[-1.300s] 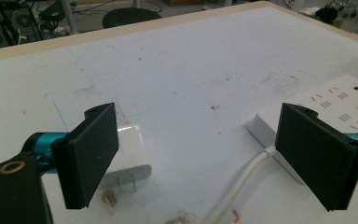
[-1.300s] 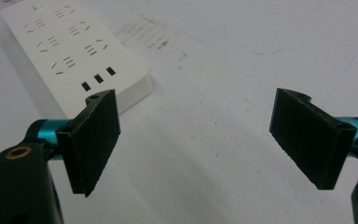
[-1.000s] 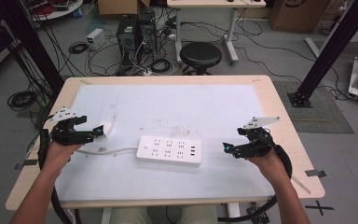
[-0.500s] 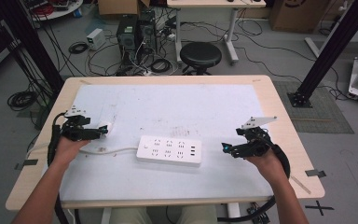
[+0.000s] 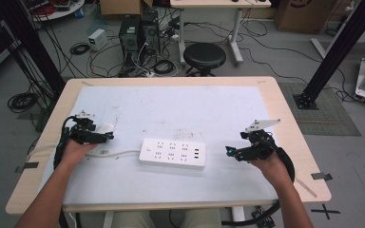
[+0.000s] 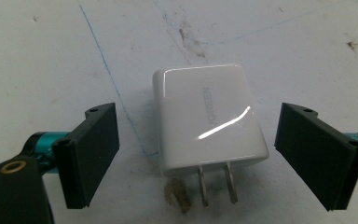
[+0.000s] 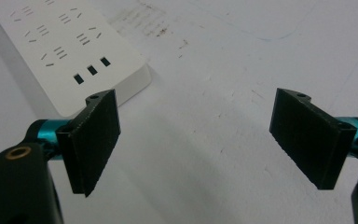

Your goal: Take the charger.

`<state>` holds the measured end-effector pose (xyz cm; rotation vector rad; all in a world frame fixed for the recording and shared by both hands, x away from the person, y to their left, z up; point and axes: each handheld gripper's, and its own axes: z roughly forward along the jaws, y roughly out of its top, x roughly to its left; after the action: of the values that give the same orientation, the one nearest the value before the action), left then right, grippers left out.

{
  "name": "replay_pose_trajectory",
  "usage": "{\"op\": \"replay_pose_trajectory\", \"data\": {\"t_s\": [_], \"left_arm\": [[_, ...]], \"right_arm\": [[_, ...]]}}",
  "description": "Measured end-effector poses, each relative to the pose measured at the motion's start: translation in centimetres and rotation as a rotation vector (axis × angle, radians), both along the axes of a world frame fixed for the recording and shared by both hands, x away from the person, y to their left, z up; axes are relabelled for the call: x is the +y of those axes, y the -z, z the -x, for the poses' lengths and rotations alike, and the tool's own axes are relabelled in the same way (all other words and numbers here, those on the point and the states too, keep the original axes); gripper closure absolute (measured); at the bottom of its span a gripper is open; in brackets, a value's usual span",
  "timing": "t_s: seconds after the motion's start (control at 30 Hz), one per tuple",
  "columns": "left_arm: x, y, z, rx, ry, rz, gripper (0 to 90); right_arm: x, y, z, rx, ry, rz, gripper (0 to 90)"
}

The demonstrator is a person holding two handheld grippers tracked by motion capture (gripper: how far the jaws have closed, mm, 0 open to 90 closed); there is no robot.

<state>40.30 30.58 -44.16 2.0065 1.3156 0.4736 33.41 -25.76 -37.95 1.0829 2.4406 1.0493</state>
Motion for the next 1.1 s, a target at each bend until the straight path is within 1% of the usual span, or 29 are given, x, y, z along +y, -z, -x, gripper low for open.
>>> {"op": "replay_pose_trajectory", "data": {"t_s": [0.07,0.17,0.3,0.4,0.43,0.47,0.5,0.53,0.57,0.6,0.67,0.7,0.77,0.93,1.0,1.03,1.07,1.1], "left_arm": [[-0.1,0.1,0.0,0.002,0.001,-0.002,19.5],[0.0,0.3,0.1,0.005,-0.011,0.000,25.0],[0.0,0.3,0.2,-0.005,-0.018,-0.009,28.7],[0.0,0.2,0.3,0.000,-0.013,-0.018,30.9],[0.0,0.1,0.4,-0.001,-0.013,-0.011,34.0],[0.0,0.1,0.4,-0.001,-0.013,-0.011,39.5],[0.1,0.1,0.5,-0.001,-0.015,-0.007,42.1],[0.1,0.1,0.5,-0.001,-0.017,-0.006,42.1],[0.0,0.1,0.5,-0.005,-0.035,0.008,42.2],[0.0,0.1,0.6,0.000,-0.031,-0.004,42.2],[-0.1,0.0,0.6,-0.012,-0.031,-0.019,42.3],[-0.2,0.0,0.7,-0.019,-0.036,-0.001,42.5],[-0.3,-0.2,0.9,-0.030,-0.038,0.021,42.5],[-0.4,-1.2,1.7,-0.055,-0.035,0.046,42.6],[-0.6,-1.4,2.2,-0.064,-0.024,0.069,42.6],[-0.8,-1.6,2.4,-0.076,-0.020,0.080,42.6],[-0.9,-1.7,2.6,-0.087,-0.017,0.084,42.6],[-1.1,-2.0,2.9,-0.094,-0.011,0.091,42.6]], "right_arm": [[0.1,0.1,0.1,0.007,0.008,-0.002,16.4],[0.0,0.1,0.1,0.007,0.005,-0.001,16.4],[-0.1,0.1,0.1,0.010,0.004,0.000,16.4],[-0.1,0.2,0.1,0.009,0.005,0.000,16.4],[-0.1,0.2,0.0,0.003,0.004,-0.002,16.4],[-0.1,0.2,0.0,0.004,0.003,-0.004,16.4],[-0.1,0.2,0.0,0.010,0.007,-0.004,16.4],[-0.1,0.2,0.0,0.010,0.007,-0.003,16.4],[-0.1,0.2,0.0,0.010,0.007,-0.003,16.4],[-0.2,0.2,0.0,0.010,0.005,-0.002,16.4],[-0.2,0.2,0.0,0.012,0.007,-0.002,16.4],[-0.2,0.2,0.0,0.011,0.005,-0.002,16.5],[-0.3,0.2,0.0,0.012,0.008,-0.004,16.5],[-0.4,0.2,-0.1,0.010,0.004,-0.006,16.4],[-0.3,0.2,0.0,0.012,-0.003,-0.011,16.4],[-0.3,0.2,0.0,0.007,-0.009,-0.010,16.5],[-0.2,0.2,0.1,0.014,-0.002,-0.014,16.4],[-0.2,0.2,0.1,0.011,-0.007,-0.015,16.4]]}}
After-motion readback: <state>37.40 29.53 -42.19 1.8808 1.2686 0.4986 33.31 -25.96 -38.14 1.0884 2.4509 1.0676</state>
